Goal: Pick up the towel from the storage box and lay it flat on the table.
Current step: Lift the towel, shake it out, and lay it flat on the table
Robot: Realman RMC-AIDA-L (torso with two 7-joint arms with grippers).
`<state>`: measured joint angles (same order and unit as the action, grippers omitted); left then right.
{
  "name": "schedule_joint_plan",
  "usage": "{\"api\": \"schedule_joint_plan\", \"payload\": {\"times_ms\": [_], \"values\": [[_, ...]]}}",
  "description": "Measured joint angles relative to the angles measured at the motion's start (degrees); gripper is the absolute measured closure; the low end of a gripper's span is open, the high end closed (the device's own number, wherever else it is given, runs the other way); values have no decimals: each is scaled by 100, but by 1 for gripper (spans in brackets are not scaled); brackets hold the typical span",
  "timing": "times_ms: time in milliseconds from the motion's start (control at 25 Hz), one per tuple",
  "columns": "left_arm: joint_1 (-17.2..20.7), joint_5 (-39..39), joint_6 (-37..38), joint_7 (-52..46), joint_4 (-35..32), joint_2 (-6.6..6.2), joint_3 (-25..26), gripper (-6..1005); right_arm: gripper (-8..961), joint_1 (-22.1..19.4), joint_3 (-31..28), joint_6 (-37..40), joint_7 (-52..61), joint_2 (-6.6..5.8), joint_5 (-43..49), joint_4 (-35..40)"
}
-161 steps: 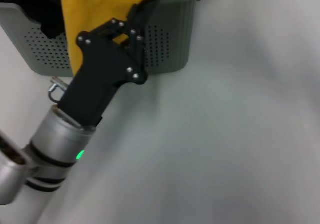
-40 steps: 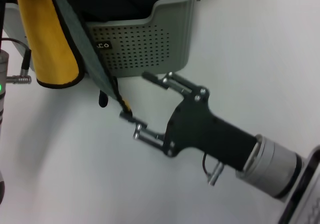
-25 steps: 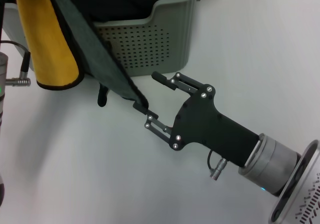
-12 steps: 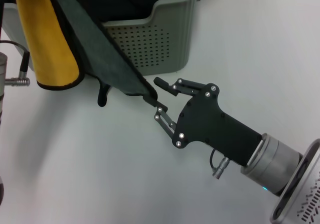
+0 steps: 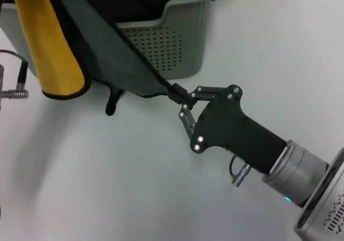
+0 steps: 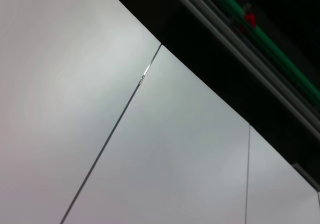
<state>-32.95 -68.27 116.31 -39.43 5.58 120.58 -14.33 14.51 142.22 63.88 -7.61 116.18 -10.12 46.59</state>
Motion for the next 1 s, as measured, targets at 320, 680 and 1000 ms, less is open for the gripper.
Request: {"api": "schedule_joint_plan", "payload": {"times_ms": [320,680,1000], "values": [[572,-627,6,-572,-511,-41,-377,908,948,-1,-238,-899,387,-431,204,1122],[1683,-723,11,-2829,-2676,-45,-1721,904,947,-186,-1211,-3362,3590,-1557,2867,4331],[3086,-49,36,-4390,-4985,-46,-3430,899,946,-930,-2090,-2526,7665,-1886,6120,5474]]}}
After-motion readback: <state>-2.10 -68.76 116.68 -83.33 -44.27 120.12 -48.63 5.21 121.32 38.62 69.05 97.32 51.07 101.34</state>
